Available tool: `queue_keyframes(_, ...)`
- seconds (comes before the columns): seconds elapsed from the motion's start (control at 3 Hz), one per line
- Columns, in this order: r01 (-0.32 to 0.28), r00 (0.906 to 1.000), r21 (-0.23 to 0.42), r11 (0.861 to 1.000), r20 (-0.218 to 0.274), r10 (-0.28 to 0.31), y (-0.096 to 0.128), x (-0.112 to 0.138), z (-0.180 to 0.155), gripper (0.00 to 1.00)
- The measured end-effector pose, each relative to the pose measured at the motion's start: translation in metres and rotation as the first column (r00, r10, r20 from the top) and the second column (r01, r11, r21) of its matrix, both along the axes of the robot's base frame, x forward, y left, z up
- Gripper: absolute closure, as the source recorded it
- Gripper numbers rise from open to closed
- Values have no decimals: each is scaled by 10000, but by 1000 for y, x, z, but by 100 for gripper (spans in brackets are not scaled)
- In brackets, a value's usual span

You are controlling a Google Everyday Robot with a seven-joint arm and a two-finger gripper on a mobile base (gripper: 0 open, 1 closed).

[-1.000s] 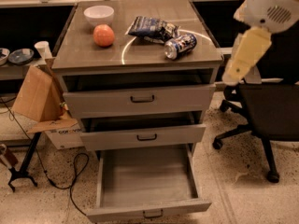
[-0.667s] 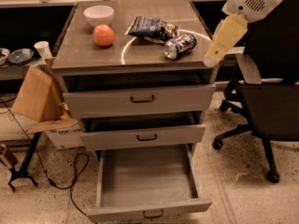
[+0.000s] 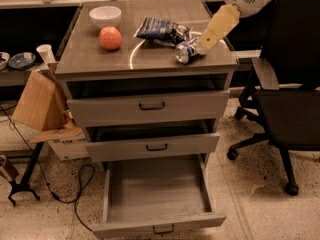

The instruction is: Place apple into bottom drawer

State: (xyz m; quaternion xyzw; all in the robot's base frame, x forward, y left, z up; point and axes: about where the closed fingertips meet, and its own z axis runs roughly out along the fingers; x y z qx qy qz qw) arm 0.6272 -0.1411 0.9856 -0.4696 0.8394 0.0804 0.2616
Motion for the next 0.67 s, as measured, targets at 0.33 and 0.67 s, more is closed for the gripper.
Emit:
queue_keyframes(0.33, 286, 9996, 399, 9988, -78, -283, -1, 2, -4, 0)
queue_keyframes(0.67, 690, 9976, 1481, 9866, -176, -671, 37, 1, -10, 0)
